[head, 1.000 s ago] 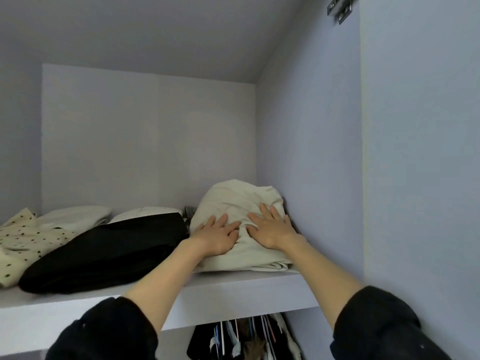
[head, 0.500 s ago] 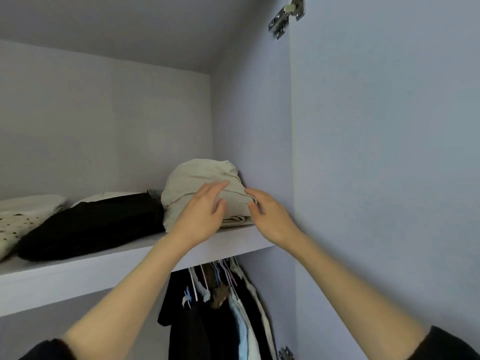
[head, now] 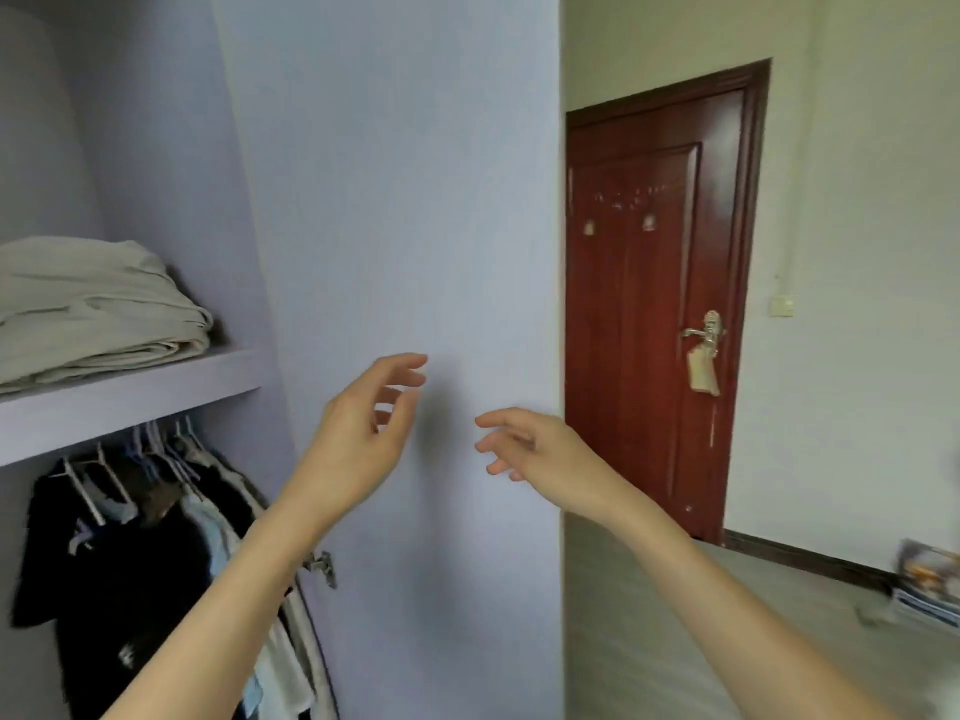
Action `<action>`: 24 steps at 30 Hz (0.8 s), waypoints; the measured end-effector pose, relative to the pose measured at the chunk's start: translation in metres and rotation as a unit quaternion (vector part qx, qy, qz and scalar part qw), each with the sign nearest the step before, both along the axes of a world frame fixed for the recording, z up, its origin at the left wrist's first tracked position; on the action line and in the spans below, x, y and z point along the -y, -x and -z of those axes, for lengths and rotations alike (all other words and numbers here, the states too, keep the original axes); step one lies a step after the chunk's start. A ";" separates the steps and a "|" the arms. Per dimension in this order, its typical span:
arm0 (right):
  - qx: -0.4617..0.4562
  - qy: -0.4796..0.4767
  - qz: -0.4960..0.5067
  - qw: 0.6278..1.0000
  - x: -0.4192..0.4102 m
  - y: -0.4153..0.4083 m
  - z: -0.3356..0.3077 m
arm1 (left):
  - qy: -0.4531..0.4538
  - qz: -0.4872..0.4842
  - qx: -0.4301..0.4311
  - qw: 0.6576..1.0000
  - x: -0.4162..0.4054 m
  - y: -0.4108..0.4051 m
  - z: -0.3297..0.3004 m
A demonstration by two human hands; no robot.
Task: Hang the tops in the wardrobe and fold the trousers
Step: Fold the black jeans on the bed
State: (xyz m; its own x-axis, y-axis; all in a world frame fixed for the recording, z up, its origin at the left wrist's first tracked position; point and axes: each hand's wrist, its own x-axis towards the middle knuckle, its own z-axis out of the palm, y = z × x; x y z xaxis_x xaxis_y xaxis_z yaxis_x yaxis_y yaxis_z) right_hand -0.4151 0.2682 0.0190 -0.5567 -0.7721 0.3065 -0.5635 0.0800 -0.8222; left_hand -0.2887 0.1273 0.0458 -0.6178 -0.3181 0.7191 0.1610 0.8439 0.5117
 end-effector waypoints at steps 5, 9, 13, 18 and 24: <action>0.001 -0.014 0.118 0.993 -0.151 0.030 0.015 | -0.049 0.143 -0.021 0.988 -0.129 0.046 0.020; 0.039 -0.001 0.244 0.969 -0.307 0.049 0.032 | -0.066 0.248 0.030 0.966 -0.260 0.109 0.046; 0.080 0.004 0.327 0.942 -0.418 0.054 0.053 | -0.073 0.329 0.072 0.939 -0.358 0.152 0.070; 0.109 -0.044 0.457 0.882 -0.567 0.054 0.091 | -0.077 0.446 0.144 0.880 -0.499 0.215 0.109; 0.155 -0.055 0.580 0.798 -0.689 0.062 0.133 | -0.049 0.533 0.237 0.811 -0.629 0.289 0.176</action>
